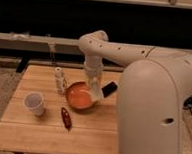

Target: Place the white sponge in the ceramic bowl

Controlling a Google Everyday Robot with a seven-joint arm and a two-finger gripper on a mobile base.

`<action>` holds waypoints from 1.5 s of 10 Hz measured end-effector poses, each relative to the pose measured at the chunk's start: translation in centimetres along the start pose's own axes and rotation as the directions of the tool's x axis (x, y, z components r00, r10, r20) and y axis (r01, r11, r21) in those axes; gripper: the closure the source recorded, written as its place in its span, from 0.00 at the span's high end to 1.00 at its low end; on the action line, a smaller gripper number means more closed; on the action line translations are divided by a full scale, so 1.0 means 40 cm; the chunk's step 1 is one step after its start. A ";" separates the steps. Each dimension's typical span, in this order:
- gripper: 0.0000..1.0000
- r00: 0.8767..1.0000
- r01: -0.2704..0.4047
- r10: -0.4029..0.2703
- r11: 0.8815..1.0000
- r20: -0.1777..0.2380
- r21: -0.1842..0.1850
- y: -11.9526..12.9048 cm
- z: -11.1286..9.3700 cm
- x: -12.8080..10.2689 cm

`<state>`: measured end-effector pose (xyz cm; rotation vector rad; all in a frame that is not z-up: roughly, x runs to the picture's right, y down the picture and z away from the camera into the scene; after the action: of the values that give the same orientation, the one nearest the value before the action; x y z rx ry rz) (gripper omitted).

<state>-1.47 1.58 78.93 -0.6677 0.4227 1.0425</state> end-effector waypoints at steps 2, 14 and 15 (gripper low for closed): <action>0.52 0.999 0.028 -0.028 0.999 0.024 -0.021 0.039 0.004 -0.068; 0.79 0.996 0.082 -0.078 0.993 0.050 -0.083 0.121 0.038 -0.122; 0.79 0.996 0.082 -0.078 0.993 0.050 -0.083 0.121 0.039 -0.121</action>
<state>-7.97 1.12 81.57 -0.7293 0.3101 1.0016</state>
